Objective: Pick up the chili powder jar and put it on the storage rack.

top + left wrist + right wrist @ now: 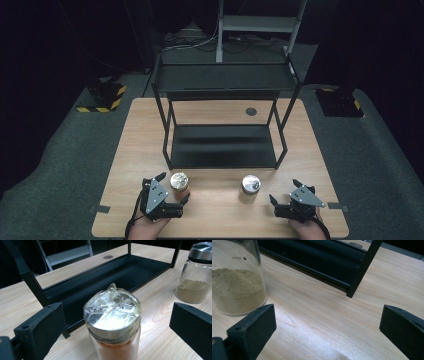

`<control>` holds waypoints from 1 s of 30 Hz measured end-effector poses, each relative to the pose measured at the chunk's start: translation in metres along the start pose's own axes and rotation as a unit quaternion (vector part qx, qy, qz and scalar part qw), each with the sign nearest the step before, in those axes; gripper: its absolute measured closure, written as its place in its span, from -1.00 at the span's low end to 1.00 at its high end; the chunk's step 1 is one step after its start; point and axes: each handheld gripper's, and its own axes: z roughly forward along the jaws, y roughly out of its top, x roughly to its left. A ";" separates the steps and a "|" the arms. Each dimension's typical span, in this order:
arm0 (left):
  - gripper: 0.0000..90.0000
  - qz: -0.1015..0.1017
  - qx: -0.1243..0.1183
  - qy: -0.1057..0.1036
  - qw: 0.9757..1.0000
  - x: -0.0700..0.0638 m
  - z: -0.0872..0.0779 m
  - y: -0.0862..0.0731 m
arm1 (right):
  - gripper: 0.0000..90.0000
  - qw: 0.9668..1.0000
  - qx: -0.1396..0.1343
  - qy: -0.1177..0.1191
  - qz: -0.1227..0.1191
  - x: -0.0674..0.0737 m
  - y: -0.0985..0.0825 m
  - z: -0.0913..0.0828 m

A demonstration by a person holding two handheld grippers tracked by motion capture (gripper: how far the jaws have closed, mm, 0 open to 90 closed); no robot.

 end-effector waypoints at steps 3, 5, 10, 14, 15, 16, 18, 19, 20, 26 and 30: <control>-0.99 -0.006 0.000 0.001 1.000 0.001 0.004 -0.001 | -1.00 1.000 0.000 0.000 -0.001 0.000 0.000 0.000; -0.99 -0.009 -0.001 0.000 1.000 0.003 0.006 -0.002 | -1.00 1.000 0.000 0.000 0.000 0.000 0.000 0.000; -0.99 -0.024 -0.003 -0.002 1.000 0.005 0.011 -0.004 | -1.00 1.000 0.000 0.001 0.000 0.000 0.000 0.000; -0.99 -0.033 -0.008 -0.004 0.999 0.007 0.014 -0.007 | -1.00 1.000 0.000 0.001 0.001 -0.001 0.000 0.000; -0.98 -0.033 -0.009 -0.006 0.999 0.008 0.015 -0.008 | -1.00 1.000 0.000 0.001 0.002 -0.001 0.000 0.000; -0.96 -0.036 -0.009 -0.007 0.999 0.008 0.016 -0.009 | -1.00 1.000 0.000 0.001 0.002 -0.001 0.000 0.000; -0.90 -0.039 -0.010 -0.008 0.999 0.009 0.016 -0.010 | -1.00 1.000 0.000 0.001 0.002 -0.001 0.000 0.000; -0.87 -0.043 -0.013 -0.007 0.999 0.010 0.017 -0.013 | -1.00 1.000 -0.001 0.001 0.001 0.000 0.000 0.000; -0.84 -0.045 -0.015 -0.007 0.999 0.010 0.018 -0.014 | -1.00 1.000 -0.001 0.001 0.001 0.000 0.000 0.000; -0.63 -0.058 -0.025 -0.022 0.998 0.015 0.019 -0.022 | -1.00 1.000 -0.001 0.001 0.002 -0.001 0.000 0.000; -0.46 -0.058 -0.028 -0.030 0.997 0.018 0.018 -0.024 | -1.00 1.000 -0.001 0.001 0.002 -0.001 0.000 0.000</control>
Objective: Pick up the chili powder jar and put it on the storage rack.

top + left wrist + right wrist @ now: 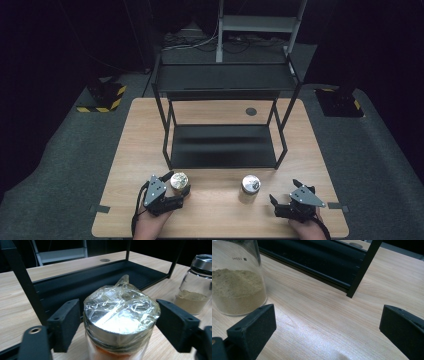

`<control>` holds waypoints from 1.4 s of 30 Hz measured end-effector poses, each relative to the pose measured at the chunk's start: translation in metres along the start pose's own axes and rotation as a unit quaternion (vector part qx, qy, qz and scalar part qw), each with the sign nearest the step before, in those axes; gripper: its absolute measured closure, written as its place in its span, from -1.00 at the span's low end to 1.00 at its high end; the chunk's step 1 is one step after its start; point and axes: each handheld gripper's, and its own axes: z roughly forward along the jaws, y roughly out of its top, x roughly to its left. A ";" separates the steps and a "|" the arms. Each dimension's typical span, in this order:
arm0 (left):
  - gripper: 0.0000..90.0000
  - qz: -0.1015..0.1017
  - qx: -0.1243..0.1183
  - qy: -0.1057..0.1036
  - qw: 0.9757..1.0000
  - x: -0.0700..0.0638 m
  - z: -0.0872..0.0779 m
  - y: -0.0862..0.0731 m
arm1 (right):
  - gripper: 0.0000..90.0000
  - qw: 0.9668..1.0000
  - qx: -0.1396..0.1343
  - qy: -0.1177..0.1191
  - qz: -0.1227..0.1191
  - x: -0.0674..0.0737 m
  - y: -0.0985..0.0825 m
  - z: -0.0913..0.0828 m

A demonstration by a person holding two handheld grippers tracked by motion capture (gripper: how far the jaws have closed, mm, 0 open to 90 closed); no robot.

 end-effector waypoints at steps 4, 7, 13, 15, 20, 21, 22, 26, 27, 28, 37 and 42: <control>-0.35 0.006 -0.005 -0.005 1.000 0.001 -0.001 -0.002 | -1.00 1.000 0.000 0.000 0.000 0.000 0.000 0.000; -0.27 0.006 -0.008 -0.004 1.000 0.002 -0.001 -0.003 | -1.00 1.000 0.001 0.000 -0.001 0.000 0.000 0.000; -0.24 0.011 -0.004 -0.007 1.000 0.004 -0.002 -0.002 | -1.00 1.000 0.001 -0.001 -0.003 0.001 0.000 0.000; -0.24 0.011 -0.005 -0.006 1.000 0.003 -0.002 -0.002 | -1.00 1.000 0.001 -0.001 -0.003 0.001 0.001 0.000; -0.23 0.010 -0.005 -0.005 1.000 0.003 -0.001 -0.001 | -1.00 1.000 0.002 -0.001 -0.003 0.001 0.001 0.000; -0.23 0.010 -0.005 -0.005 1.000 0.003 -0.001 -0.001 | -1.00 1.000 0.002 0.000 -0.003 0.001 0.001 0.000; -0.23 0.010 -0.005 -0.005 1.000 0.003 -0.001 -0.001 | -1.00 1.000 0.002 0.000 -0.003 0.001 0.001 0.000; -0.23 0.009 -0.003 -0.003 1.000 0.001 -0.001 0.000 | -1.00 1.000 0.002 0.000 -0.002 0.000 0.001 0.001; -0.23 0.008 -0.003 -0.001 1.000 0.001 -0.002 0.000 | -1.00 1.000 0.002 0.000 -0.002 0.000 0.001 0.000; -0.23 0.006 -0.004 -0.001 1.000 0.001 -0.002 0.000 | -1.00 1.000 0.001 0.000 -0.002 0.000 0.001 0.000; -0.23 0.000 -0.021 0.010 1.000 0.003 -0.010 0.006 | -1.00 1.000 0.001 0.002 0.000 -0.001 0.001 0.000; -0.23 -0.004 -0.028 0.015 0.999 0.005 -0.014 0.011 | -1.00 1.000 0.001 0.002 0.000 -0.001 0.000 0.000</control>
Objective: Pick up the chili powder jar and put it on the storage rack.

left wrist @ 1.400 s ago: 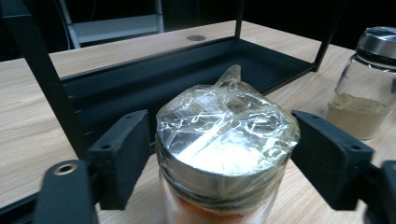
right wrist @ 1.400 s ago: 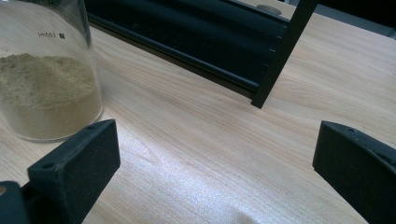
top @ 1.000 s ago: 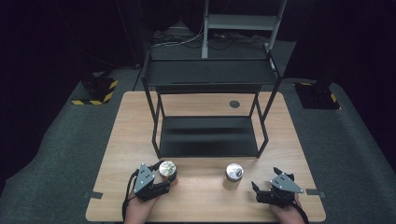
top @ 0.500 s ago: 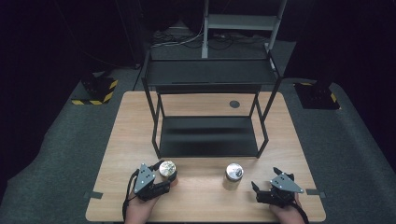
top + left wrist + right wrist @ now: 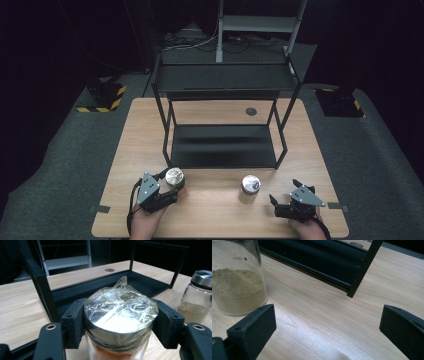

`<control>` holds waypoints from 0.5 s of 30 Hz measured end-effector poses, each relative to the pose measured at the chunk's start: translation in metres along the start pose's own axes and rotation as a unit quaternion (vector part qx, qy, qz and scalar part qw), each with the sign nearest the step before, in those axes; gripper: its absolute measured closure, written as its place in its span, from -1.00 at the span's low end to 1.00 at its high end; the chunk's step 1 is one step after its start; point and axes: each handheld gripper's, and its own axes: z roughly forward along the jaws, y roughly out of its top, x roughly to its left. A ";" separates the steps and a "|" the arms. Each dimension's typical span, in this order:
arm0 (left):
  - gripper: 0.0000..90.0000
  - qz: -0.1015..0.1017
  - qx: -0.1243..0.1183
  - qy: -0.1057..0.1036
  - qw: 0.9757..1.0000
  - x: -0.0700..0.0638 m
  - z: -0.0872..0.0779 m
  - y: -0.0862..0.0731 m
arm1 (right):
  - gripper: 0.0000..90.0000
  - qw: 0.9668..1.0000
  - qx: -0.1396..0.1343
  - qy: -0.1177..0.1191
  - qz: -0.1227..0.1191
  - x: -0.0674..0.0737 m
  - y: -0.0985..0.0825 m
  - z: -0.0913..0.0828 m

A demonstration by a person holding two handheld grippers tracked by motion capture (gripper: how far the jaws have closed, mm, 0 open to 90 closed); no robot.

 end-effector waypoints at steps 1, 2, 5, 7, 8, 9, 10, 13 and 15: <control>-0.23 0.002 0.000 0.001 1.000 0.000 -0.001 0.002 | -1.00 1.000 0.000 0.000 0.000 0.000 0.000 0.000; -0.23 0.000 -0.002 0.002 1.000 0.001 -0.001 0.004 | -1.00 1.000 0.000 0.000 0.000 0.000 0.000 0.000; -0.23 0.005 -0.007 0.004 1.000 0.001 -0.003 0.011 | -1.00 1.000 0.001 0.000 0.000 0.000 0.000 0.000; -0.23 0.008 -0.009 0.003 1.000 0.002 -0.004 0.015 | -1.00 1.000 0.000 0.000 0.000 0.000 0.000 0.000; -0.23 0.007 -0.012 0.003 1.000 0.002 -0.004 0.017 | -1.00 1.000 0.000 -0.001 0.000 0.000 0.000 0.000; -0.23 0.007 -0.013 0.003 1.000 0.002 -0.005 0.019 | -1.00 1.000 0.000 -0.001 0.000 0.000 0.000 0.000; -0.23 0.008 -0.015 0.004 1.000 0.002 -0.005 0.021 | -1.00 1.000 0.000 -0.001 0.000 0.000 0.000 0.000; -0.23 0.010 -0.017 0.005 1.000 0.001 -0.006 0.025 | -1.00 1.000 0.000 0.000 -0.001 0.000 0.000 0.000; -0.23 0.013 -0.021 0.006 1.000 0.001 -0.005 0.032 | -1.00 1.000 0.000 0.000 -0.001 0.000 0.000 0.000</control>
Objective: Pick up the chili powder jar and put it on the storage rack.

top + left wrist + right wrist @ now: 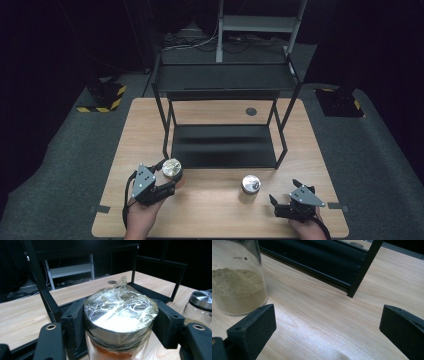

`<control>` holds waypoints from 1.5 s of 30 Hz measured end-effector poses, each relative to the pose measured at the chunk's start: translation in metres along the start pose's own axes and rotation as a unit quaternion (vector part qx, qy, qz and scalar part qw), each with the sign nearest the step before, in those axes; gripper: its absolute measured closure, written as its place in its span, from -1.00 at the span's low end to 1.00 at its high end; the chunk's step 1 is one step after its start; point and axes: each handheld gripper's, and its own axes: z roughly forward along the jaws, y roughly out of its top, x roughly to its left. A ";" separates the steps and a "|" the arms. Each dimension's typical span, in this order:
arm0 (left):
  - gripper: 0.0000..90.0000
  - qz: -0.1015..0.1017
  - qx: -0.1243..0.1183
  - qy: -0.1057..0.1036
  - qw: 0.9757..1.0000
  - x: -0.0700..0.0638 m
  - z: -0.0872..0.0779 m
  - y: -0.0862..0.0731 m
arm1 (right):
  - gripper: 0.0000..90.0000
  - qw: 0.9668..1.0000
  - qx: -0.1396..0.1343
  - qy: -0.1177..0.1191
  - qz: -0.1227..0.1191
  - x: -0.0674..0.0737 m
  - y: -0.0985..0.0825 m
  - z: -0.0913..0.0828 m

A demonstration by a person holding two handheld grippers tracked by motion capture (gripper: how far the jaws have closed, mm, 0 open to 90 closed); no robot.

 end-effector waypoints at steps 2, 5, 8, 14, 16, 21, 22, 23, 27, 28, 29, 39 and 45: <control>-0.23 0.002 -0.002 0.001 1.000 0.000 0.001 0.004 | -1.00 1.000 0.000 0.000 0.001 0.000 0.000 0.000; -0.23 0.005 -0.006 0.001 1.000 0.001 0.002 0.011 | -1.00 1.000 -0.001 0.000 0.001 0.000 0.000 0.000; -0.23 0.008 -0.012 0.002 1.000 0.001 0.003 0.017 | -1.00 1.000 -0.001 -0.001 0.000 0.000 0.000 0.000; -0.23 0.015 -0.024 0.004 1.000 0.002 0.004 0.029 | -1.00 1.000 -0.001 0.000 0.001 0.000 0.000 0.000; -0.23 0.015 -0.028 0.004 0.999 0.002 0.004 0.033 | -1.00 1.000 -0.002 0.001 0.001 0.000 -0.001 0.000; -0.23 0.015 -0.035 0.004 0.999 0.004 0.006 0.040 | -1.00 1.000 -0.002 0.001 0.003 0.000 -0.001 0.000; -0.23 0.015 -0.037 0.005 0.999 0.004 0.006 0.041 | -1.00 1.000 -0.002 0.001 0.003 0.000 -0.001 0.000; -0.23 0.016 -0.040 0.005 0.999 0.004 0.007 0.045 | -1.00 1.000 -0.002 0.000 0.003 0.000 -0.001 0.000; -0.23 0.019 -0.045 0.008 0.999 0.004 0.009 0.050 | -1.00 1.000 -0.002 0.000 0.003 0.000 -0.001 0.000; -0.23 0.020 -0.046 0.007 0.999 0.004 0.009 0.052 | -1.00 1.000 -0.002 0.001 0.003 0.000 -0.001 0.000; -0.23 0.019 -0.048 0.007 0.999 0.004 0.010 0.053 | -1.00 1.000 -0.002 0.000 0.003 0.000 -0.001 0.000; -0.23 0.033 -0.059 0.007 0.998 0.006 0.017 0.073 | -1.00 1.000 -0.003 0.001 0.005 -0.001 -0.001 0.000; -0.23 0.039 -0.071 0.007 0.997 0.006 0.021 0.087 | -1.00 1.000 -0.003 0.001 0.005 -0.001 -0.001 -0.001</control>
